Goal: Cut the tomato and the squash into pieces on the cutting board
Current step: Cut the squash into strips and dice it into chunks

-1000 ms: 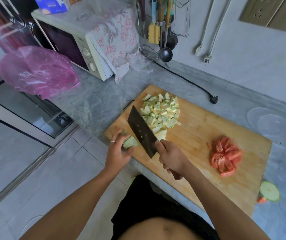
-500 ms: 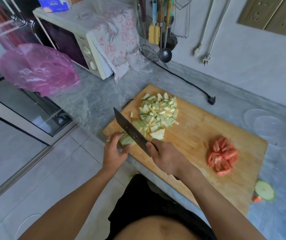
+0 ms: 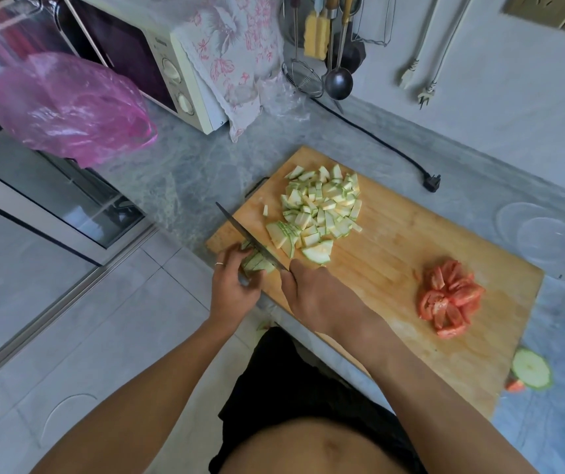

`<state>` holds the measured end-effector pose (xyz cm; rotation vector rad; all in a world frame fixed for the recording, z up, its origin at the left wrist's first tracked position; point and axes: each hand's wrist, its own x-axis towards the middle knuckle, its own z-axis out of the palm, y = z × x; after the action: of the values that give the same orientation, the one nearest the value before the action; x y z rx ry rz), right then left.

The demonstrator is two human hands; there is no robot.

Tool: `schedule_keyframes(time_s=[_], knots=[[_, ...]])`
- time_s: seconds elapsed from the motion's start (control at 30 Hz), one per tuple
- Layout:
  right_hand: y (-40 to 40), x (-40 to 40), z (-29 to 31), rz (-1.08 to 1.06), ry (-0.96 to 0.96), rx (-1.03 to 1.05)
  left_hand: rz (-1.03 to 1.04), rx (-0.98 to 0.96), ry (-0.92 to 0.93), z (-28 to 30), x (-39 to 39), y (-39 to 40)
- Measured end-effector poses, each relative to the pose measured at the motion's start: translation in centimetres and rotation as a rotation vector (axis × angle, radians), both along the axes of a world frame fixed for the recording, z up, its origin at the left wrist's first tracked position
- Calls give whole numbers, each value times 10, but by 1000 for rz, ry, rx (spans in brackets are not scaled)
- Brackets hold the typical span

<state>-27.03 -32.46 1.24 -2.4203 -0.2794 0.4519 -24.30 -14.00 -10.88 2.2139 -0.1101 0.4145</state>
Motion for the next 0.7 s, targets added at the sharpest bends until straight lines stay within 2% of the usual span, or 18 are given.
schedule_keyframes(time_s=[0.27, 0.4, 0.53, 0.7], knots=[[4, -7, -24, -14, 11, -29, 25, -57, 71, 7, 1, 1], [-7, 5, -17, -128, 87, 112, 1, -45, 99, 8, 1, 2], [-25, 12, -14, -311, 298, 269, -11, -22, 152, 12, 1, 3], [-26, 9, -9, -310, 295, 297, -75, -30, 170, 11, 13, 4]])
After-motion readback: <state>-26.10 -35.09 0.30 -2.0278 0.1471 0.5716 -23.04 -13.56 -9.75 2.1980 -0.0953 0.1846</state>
